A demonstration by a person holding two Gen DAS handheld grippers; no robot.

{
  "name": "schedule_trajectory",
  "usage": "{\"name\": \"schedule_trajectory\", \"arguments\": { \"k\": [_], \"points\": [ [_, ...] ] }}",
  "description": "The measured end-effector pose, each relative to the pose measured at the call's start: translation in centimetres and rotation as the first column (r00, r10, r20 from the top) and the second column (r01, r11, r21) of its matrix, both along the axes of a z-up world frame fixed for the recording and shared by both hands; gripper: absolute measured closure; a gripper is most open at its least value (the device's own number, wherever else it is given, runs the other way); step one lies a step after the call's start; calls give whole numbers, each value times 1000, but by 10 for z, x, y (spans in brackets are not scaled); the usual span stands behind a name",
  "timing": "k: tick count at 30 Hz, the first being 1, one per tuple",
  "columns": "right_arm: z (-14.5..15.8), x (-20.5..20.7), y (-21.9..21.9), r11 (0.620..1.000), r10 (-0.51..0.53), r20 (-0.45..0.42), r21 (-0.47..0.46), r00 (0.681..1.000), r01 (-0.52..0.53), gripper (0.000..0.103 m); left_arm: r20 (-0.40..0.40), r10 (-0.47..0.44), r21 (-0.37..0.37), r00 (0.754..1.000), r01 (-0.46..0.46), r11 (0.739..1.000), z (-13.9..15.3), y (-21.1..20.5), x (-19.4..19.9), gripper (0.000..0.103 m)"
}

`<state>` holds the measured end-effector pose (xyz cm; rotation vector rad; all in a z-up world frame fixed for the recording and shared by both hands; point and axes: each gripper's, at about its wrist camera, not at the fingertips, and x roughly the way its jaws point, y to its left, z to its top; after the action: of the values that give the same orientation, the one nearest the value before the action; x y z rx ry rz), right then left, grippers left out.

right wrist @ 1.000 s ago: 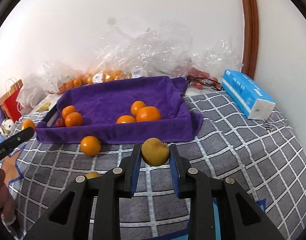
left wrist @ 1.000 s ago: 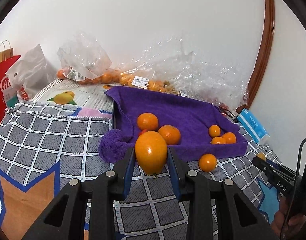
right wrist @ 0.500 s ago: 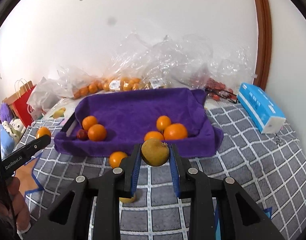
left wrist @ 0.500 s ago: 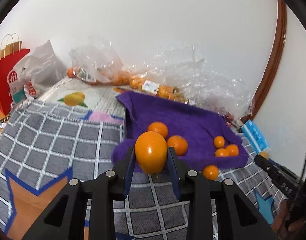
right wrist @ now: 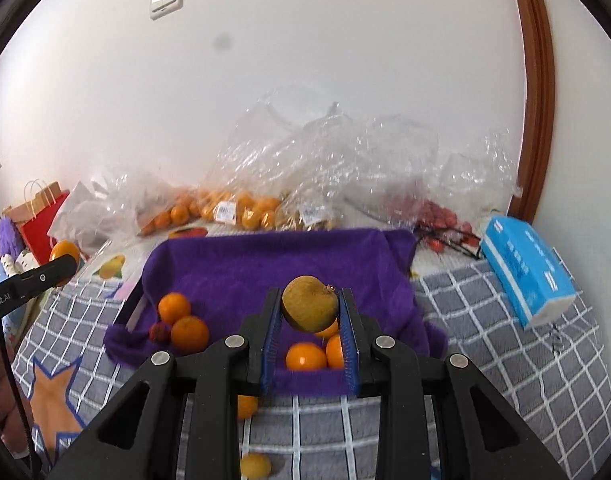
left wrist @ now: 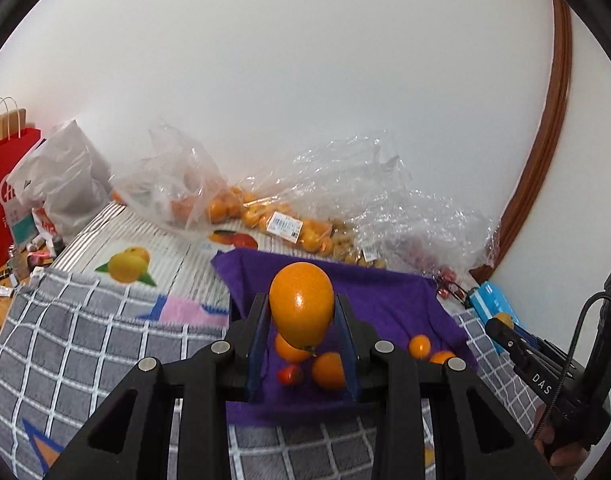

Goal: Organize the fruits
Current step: 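Carry the orange and yellowish fruit over the purple towel with both tools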

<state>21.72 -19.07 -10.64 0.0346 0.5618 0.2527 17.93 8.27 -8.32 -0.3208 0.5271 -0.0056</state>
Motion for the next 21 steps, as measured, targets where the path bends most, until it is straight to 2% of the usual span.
{"name": "schedule_trajectory", "arguments": {
  "k": [8, 12, 15, 19, 21],
  "points": [
    [9, 37, 3, 1000, 7, 24, 28, 1000, -8, 75, -10, 10, -49, 1000, -10, 999, -11, 7, 43, 73],
    [-11, 47, -3, 998, 8, 24, 60, 1000, -10, 75, -27, 29, -69, 999, -30, 997, -32, 16, 53, 73],
    [-32, 56, -11, 998, -3, -35, 65, 999, 5, 75, -61, 44, -111, 997, -50, 993, -45, 28, 57, 73],
    [-36, 62, -28, 996, -45, -40, 70, 998, 47, 75, -40, 75, -102, 996, -78, 992, -47, 35, 57, 73],
    [-38, 65, -37, 994, -56, -45, 92, 997, 60, 75, -51, 73, -131, 996, -79, 988, -52, 40, 59, 73]
  ]
}}
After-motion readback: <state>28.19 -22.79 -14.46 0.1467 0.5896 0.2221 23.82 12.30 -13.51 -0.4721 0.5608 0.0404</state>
